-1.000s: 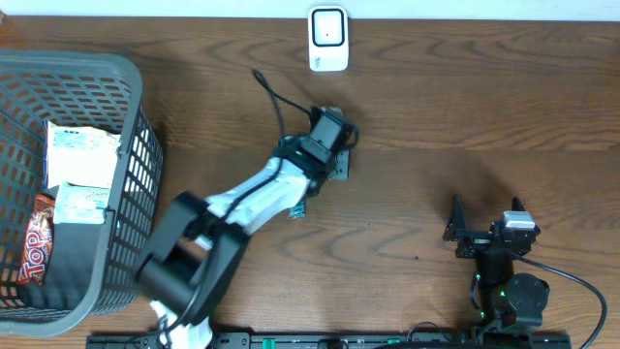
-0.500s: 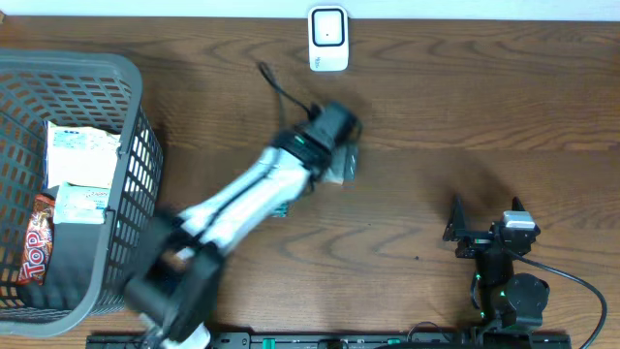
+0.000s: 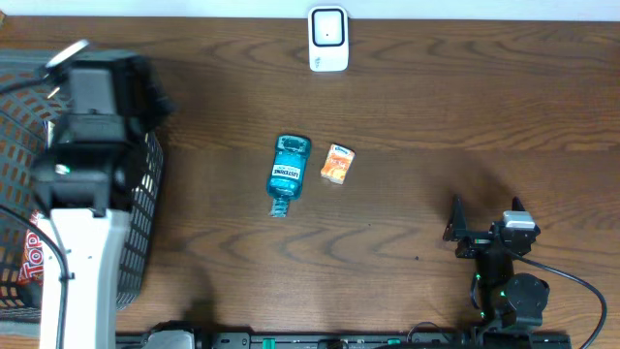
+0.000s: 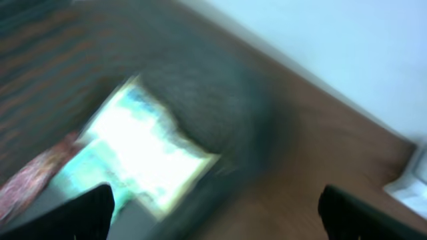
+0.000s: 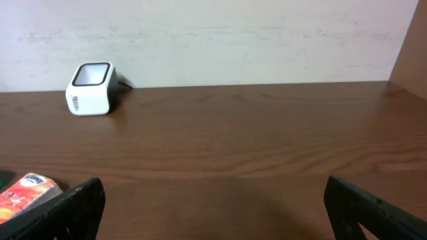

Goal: Scan the item barcode
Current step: 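Carry the Kleenex pack out and set it beside the mouthwash, then grasp the mint-green wet-wipe pack in the basket with left gripper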

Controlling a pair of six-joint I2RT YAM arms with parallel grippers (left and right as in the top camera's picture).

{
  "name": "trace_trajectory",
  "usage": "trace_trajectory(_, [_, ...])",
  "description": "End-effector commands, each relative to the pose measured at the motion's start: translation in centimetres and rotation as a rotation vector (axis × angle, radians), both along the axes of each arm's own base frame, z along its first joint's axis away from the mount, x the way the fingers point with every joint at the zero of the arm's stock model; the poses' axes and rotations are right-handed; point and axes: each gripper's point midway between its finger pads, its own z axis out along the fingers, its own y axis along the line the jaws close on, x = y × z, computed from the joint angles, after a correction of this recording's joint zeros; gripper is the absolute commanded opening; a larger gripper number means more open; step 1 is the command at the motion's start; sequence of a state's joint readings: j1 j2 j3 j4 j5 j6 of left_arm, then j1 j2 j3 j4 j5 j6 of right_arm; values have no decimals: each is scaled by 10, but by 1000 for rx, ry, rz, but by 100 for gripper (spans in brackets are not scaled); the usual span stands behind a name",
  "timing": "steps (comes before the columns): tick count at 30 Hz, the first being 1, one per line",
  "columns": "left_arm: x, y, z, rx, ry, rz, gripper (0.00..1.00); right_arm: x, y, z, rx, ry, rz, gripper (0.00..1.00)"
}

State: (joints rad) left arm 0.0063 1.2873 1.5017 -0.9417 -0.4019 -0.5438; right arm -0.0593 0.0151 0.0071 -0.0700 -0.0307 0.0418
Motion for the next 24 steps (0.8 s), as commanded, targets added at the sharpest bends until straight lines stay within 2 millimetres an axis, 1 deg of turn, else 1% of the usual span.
trace_trajectory(1, [-31,49,-31,-153,-17,386,98,0,1,-1,10,1,5,99])
trace_trajectory(4, [-56,72,-61,-224,8,592,98,0,1,-1,10,1,5,99])
trace_trajectory(7, [-76,85,-91,-267,32,733,98,0,1,-1,10,1,5,99])
trace_trajectory(9, [-83,91,-109,-285,53,772,98,0,1,-1,10,1,5,99])
trace_trajectory(14, [-80,98,-156,-330,110,777,98,0,1,-1,10,1,5,99])
trace_trajectory(17, [-77,104,-181,-331,167,798,98,0,1,-1,10,1,5,99])
trace_trajectory(21, [-66,109,-210,-323,241,788,98,0,1,-1,10,1,5,99])
trace_trajectory(24, [-64,110,-235,-324,310,799,98,0,1,-1,10,1,5,99])
